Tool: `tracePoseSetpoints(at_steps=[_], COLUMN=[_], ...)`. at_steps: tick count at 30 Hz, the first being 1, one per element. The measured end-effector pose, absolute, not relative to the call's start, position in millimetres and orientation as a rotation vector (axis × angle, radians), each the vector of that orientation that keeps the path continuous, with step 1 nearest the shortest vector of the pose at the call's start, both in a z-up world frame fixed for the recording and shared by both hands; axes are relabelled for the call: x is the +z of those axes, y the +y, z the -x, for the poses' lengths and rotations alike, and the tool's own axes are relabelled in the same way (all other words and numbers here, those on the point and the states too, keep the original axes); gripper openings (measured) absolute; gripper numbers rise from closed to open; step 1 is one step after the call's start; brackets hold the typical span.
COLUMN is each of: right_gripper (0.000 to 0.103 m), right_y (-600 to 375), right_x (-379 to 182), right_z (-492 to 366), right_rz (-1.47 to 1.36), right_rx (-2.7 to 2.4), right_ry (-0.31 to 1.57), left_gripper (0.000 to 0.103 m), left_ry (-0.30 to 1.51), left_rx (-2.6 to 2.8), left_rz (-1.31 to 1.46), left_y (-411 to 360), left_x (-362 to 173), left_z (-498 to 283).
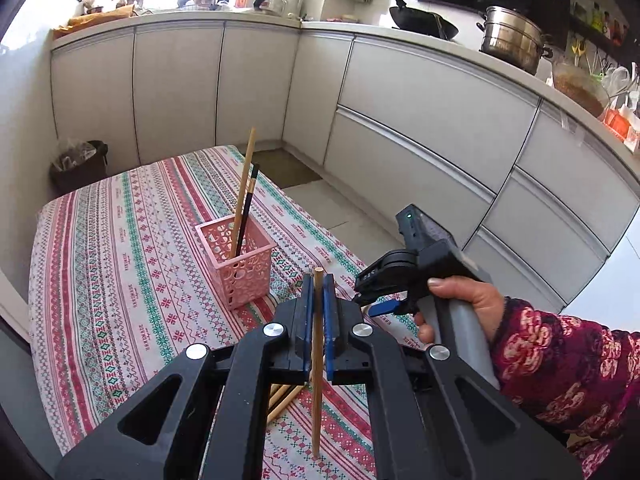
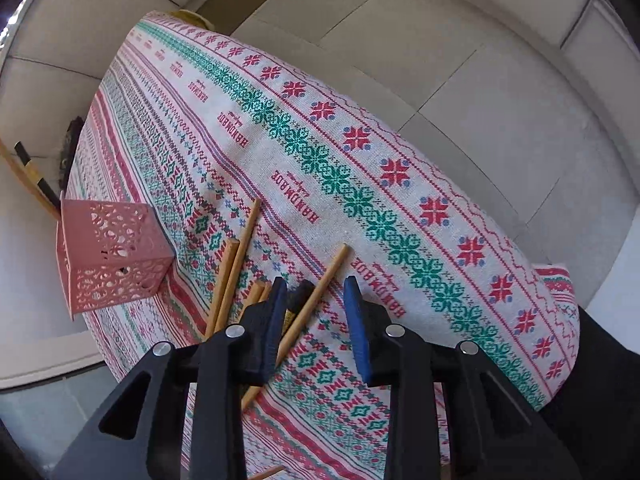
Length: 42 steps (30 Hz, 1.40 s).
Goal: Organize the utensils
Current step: 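Grasp a chopstick with the right gripper while the left gripper lifts its chopstick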
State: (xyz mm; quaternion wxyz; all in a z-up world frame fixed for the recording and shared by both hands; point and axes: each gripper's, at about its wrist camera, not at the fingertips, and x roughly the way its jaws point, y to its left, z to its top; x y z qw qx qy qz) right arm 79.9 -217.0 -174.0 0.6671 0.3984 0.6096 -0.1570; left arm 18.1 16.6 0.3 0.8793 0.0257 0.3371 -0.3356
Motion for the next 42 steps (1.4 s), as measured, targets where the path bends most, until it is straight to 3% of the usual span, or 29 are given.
tracePoseSetpoints(at_steps=[2, 7, 10, 16, 19, 21, 24, 38, 42], right_gripper=[0.019, 0.014, 0.000, 0.000, 0.001, 0.008, 0.019, 0.020, 0.018], right_y=[-212, -203, -208, -196, -204, -215, -215, -212, -186], right_x=[-175, -176, -175, -144, -149, -163, -161, -174, -170], right_z=[-87, -97, -86, -65, -56, -56, -61, -103, -103], right_rz=[-0.872, -0.834, -0.881, -0.756, -0.818, -0.928, -0.845, -0.715, -0.490], right_rx=[-0.423, -0.455, -0.357, -0.187, -0.202, -0.248, -0.326, -0.474, -0.468], right_ry=[1.376, 1.342, 1.243, 1.115, 1.184, 1.263, 1.266, 1.324, 1.319], left_gripper=[0.004, 0.004, 0.004, 0.004, 0.004, 0.004, 0.004, 0.004, 0.005], left_ry=[0.689, 0.668, 0.666, 0.666, 0.668, 0.670, 0.661, 0.633, 0.631], left_rx=[-0.698, -0.694, -0.686, -0.666, -0.656, -0.655, -0.654, -0.657, -0.652], left_rz=[-0.046, -0.023, 0.000, 0.032, 0.039, 0.037, 0.028, 0.046, 0.049], left_y=[23, 38, 45, 52, 50, 48, 45, 56, 57], left_x=[6, 14, 14, 13, 12, 11, 12, 21, 22], left_z=[-14, -7, -8, -12, -11, -10, -4, -3, -4])
